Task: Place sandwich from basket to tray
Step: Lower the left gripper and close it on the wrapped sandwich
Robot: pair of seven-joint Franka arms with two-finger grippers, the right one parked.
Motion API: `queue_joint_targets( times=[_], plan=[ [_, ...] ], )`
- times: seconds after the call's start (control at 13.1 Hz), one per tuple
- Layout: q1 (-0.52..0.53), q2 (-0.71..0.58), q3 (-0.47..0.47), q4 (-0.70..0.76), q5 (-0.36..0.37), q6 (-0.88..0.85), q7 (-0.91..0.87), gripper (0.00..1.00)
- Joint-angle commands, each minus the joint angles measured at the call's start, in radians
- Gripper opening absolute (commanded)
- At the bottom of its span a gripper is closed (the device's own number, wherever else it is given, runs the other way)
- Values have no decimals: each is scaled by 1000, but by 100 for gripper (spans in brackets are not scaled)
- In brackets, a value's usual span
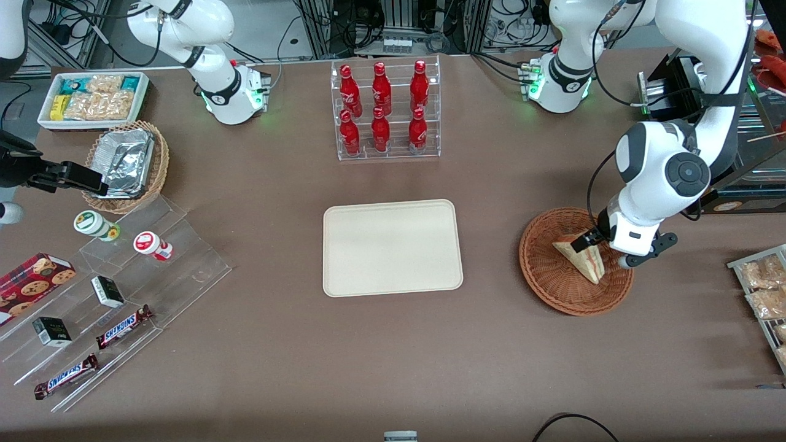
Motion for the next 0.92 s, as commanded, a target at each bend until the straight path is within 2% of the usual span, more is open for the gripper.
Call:
queue_joint_targets(
  times=[0.0, 0.61, 0.69, 0.76, 0.84],
  plan=[
    [-5, 23, 0, 5, 0, 20, -81, 100],
    [-5, 105, -2, -16, 0, 101, -147, 98],
    [-5, 102, -2, -16, 0, 93, -149, 73],
    [-5, 99, -2, -16, 2, 90, -146, 37],
    [-5, 98, 0, -18, 6, 83, -138, 11]
  ],
)
